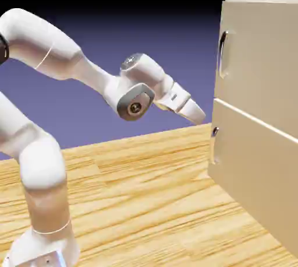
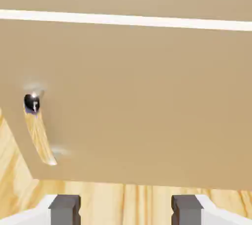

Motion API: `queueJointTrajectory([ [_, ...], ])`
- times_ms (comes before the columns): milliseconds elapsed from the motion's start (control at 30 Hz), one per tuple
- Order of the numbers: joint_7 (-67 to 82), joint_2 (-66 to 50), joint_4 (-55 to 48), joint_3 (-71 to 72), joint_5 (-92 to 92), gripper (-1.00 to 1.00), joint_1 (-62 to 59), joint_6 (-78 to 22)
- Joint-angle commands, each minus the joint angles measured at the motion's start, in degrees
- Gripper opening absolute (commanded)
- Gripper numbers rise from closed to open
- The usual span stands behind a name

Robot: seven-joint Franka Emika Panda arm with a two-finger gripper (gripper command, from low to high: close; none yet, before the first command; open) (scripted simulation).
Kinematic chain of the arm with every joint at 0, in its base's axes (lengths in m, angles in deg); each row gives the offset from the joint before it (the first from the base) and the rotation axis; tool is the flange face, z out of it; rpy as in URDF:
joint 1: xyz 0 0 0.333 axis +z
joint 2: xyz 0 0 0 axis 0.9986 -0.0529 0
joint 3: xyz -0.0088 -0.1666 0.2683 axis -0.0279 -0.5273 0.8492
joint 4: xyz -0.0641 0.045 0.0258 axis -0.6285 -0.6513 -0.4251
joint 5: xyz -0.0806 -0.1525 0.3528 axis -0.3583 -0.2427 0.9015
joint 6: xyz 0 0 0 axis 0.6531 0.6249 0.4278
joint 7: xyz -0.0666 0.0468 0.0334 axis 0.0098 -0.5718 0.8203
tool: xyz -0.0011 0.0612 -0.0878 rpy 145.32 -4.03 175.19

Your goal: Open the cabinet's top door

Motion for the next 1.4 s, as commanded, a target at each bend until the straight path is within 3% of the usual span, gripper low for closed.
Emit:
queueJointTrajectory([
  [0, 1.71, 0.28, -0.70, 1.13, 2.50, 0.00, -1.12, -0.07],
  [1367, 71.89, 11.91, -29.35, 47.41, 104.68, 0.00, -46.78, -2.98],
])
